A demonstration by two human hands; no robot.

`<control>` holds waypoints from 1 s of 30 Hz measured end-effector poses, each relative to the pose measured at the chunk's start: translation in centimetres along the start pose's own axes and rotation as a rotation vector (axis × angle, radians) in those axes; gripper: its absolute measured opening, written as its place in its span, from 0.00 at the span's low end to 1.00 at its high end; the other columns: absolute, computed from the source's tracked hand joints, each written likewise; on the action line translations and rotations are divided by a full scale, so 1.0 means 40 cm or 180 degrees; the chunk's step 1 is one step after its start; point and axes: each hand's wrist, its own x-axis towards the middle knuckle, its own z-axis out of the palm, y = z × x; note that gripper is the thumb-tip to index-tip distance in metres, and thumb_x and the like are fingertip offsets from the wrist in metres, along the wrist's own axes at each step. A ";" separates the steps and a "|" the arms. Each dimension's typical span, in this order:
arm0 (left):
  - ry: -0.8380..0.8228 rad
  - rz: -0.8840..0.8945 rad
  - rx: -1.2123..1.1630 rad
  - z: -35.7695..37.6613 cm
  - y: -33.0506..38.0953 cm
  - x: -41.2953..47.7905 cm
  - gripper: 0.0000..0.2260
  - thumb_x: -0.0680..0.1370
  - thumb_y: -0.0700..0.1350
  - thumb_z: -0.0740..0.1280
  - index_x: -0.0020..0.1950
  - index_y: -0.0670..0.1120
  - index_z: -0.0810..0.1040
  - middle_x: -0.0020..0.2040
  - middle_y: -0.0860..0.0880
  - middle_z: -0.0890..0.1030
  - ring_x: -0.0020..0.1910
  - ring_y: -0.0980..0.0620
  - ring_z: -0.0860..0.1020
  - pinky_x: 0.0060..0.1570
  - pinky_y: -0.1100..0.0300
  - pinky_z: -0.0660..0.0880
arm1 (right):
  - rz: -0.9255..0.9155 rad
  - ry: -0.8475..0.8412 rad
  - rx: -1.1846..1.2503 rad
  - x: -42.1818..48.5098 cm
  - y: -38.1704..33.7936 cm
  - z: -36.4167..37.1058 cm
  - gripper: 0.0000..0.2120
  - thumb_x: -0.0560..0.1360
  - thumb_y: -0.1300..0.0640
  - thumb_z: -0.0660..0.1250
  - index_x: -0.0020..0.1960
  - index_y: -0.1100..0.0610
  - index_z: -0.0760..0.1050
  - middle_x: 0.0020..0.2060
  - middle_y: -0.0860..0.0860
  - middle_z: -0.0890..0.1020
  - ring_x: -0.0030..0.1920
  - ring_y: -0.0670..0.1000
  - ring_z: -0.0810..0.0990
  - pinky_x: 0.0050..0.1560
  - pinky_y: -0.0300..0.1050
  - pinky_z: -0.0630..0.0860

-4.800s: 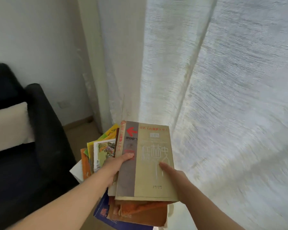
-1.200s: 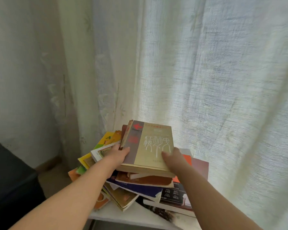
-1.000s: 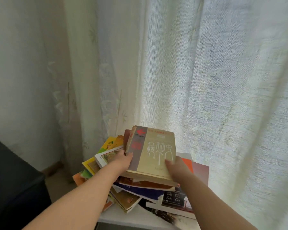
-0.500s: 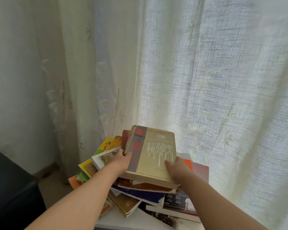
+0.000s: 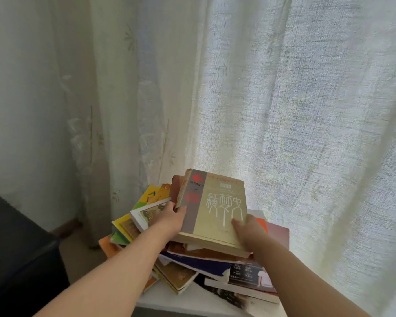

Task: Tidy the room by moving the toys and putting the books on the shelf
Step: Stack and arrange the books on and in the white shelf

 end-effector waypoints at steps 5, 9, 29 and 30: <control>0.0180 0.0059 0.0726 -0.011 -0.007 -0.024 0.24 0.79 0.61 0.51 0.73 0.55 0.61 0.73 0.41 0.58 0.72 0.39 0.58 0.70 0.47 0.58 | -0.0113 0.0254 0.0262 -0.018 0.031 0.016 0.20 0.78 0.50 0.59 0.68 0.56 0.65 0.60 0.56 0.75 0.55 0.56 0.76 0.59 0.55 0.75; -0.0237 0.0052 -0.0682 -0.046 -0.023 -0.028 0.16 0.79 0.50 0.61 0.63 0.43 0.73 0.58 0.43 0.78 0.52 0.45 0.77 0.47 0.56 0.77 | -0.0309 0.0354 0.0559 -0.050 0.042 0.026 0.13 0.77 0.54 0.63 0.61 0.55 0.72 0.53 0.51 0.78 0.51 0.53 0.78 0.53 0.48 0.75; -0.0873 0.1217 -0.2213 -0.260 0.008 -0.195 0.14 0.74 0.37 0.68 0.56 0.49 0.73 0.53 0.47 0.82 0.52 0.48 0.80 0.53 0.52 0.77 | -0.1583 -0.0208 0.2176 -0.134 -0.115 0.031 0.16 0.68 0.60 0.73 0.54 0.54 0.75 0.45 0.51 0.84 0.41 0.50 0.84 0.37 0.44 0.81; -0.0812 0.1202 -0.2068 -0.253 0.023 -0.189 0.13 0.75 0.37 0.67 0.56 0.50 0.73 0.54 0.48 0.81 0.53 0.50 0.79 0.53 0.55 0.75 | -0.1666 -0.0070 0.2155 -0.130 -0.120 0.028 0.14 0.69 0.61 0.73 0.52 0.53 0.75 0.44 0.50 0.84 0.41 0.49 0.84 0.37 0.43 0.81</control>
